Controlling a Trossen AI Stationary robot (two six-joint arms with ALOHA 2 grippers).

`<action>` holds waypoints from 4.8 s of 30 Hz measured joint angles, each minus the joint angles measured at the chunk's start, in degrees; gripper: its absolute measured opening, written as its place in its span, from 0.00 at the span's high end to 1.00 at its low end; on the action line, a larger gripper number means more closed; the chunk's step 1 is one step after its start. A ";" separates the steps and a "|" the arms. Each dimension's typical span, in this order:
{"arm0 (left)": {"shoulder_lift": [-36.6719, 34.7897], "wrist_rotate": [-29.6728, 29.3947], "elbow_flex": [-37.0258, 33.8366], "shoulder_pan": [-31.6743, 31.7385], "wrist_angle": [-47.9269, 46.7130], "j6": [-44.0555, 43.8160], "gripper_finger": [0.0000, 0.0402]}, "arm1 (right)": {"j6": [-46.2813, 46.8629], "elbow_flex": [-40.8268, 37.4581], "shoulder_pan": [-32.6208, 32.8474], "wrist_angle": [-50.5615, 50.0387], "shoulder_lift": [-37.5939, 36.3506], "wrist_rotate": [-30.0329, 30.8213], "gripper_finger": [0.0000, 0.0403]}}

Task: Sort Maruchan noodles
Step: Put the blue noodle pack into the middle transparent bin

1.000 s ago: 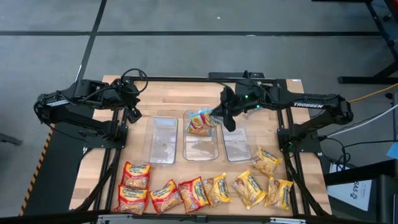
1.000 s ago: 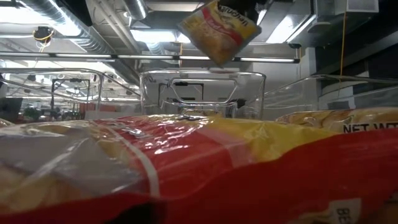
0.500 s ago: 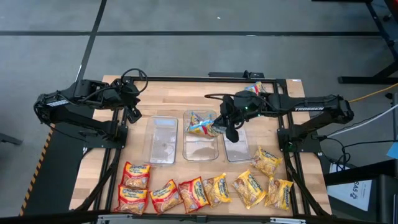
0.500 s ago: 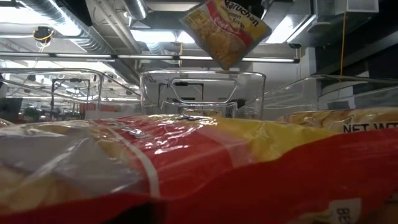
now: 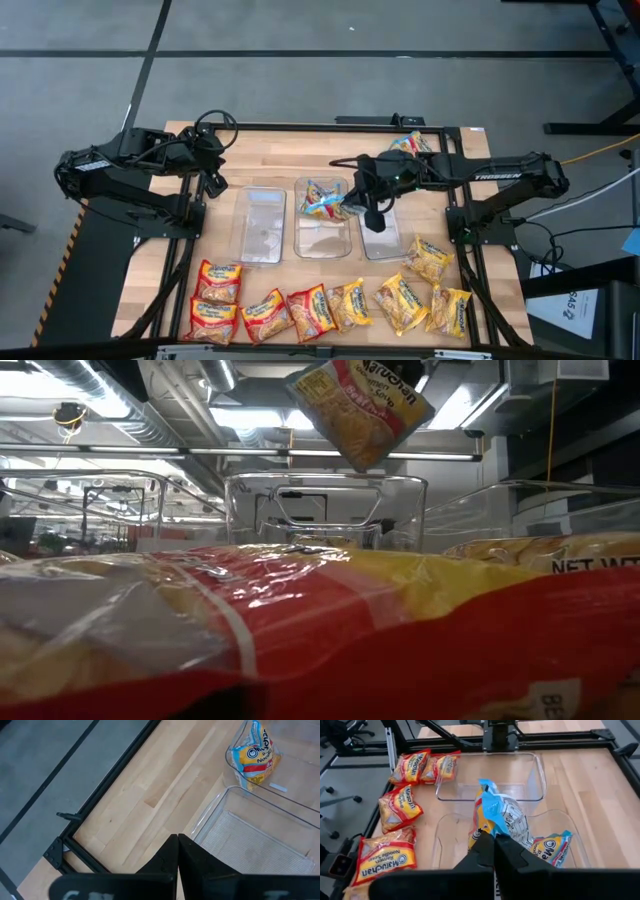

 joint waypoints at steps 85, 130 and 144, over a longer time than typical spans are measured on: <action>-0.01 0.04 -0.01 0.01 1.29 0.15 1.00 | -5.95 0.02 -3.02 3.54 20.87 9.28 0.90; 0.02 -0.44 -0.02 0.00 1.29 0.17 1.00 | 26.96 -16.95 -37.28 -28.65 0.45 25.14 0.80; -0.01 -0.46 0.00 0.01 1.33 0.07 1.00 | 25.28 -25.51 -42.51 -8.72 0.23 16.95 0.61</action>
